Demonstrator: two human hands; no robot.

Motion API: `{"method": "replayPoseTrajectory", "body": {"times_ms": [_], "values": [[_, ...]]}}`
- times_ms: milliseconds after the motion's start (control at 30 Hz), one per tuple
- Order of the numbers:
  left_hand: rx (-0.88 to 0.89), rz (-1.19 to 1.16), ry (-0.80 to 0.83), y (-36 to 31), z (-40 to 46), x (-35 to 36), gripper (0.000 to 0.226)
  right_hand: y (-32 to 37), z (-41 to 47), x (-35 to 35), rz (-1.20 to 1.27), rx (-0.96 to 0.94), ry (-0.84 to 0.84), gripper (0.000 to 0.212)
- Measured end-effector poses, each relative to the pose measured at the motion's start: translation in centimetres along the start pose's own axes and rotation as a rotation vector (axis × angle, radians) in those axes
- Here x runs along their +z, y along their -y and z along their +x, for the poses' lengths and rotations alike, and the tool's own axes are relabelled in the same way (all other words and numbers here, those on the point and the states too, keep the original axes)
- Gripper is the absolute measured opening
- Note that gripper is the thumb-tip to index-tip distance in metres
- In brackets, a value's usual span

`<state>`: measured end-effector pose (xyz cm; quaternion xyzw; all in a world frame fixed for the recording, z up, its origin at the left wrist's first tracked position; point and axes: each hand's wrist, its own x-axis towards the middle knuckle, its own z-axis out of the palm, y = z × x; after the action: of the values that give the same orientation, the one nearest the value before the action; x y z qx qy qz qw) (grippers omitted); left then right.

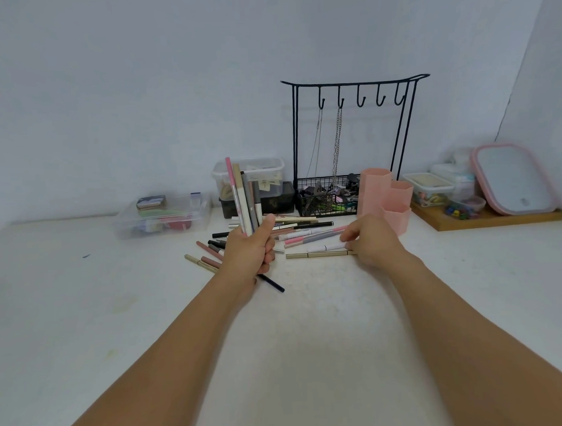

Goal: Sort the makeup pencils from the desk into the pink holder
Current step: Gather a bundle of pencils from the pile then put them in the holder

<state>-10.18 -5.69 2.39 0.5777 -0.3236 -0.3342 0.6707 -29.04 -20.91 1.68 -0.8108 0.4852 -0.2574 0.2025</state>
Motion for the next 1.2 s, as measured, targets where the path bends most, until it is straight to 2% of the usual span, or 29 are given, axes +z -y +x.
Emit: {"method": "replayPoseTrajectory", "body": {"times_ms": [233, 333, 400, 467, 600, 733, 933, 1100, 1200], "values": [[-0.033, -0.009, -0.012, -0.1, -0.3, 0.5, 0.036, 0.4, -0.1, 0.2, -0.031, -0.029, -0.002, 0.012], [-0.035, -0.014, -0.018, -0.1, -0.3, 0.5, 0.035, 1.2, -0.5, -0.2, -0.028, -0.108, -0.095, 0.013], [-0.04, -0.022, -0.022, -0.1, -0.2, 0.4, 0.035, 2.7, -0.8, -0.8, 0.106, -0.163, -0.203, 0.011], [-0.037, -0.029, -0.013, -0.1, -0.1, 0.4, 0.035, 4.6, -1.4, -1.3, 0.336, -0.185, -0.241, 0.009], [0.004, -0.043, 0.04, 0.3, -0.4, 0.5, 0.035, 8.2, -3.5, -0.9, 0.881, -0.166, 0.018, 0.006], [0.021, -0.056, 0.063, 0.3, -0.7, 0.7, 0.031, 9.4, -4.2, 0.2, 1.095, -0.162, 0.13, 0.008], [-0.025, -0.092, 0.085, 0.1, -0.9, 0.8, 0.041, 8.6, -4.3, 1.1, 1.054, -0.137, 0.226, 0.02], [-0.025, -0.081, 0.088, 0.2, -1.0, 0.8, 0.048, 8.5, -4.6, 2.0, 0.965, -0.146, 0.218, 0.014], [-0.002, -0.073, 0.086, 0.4, -1.0, 0.7, 0.049, 8.7, -5.0, 2.5, 0.922, -0.223, 0.239, 0.006]]}}
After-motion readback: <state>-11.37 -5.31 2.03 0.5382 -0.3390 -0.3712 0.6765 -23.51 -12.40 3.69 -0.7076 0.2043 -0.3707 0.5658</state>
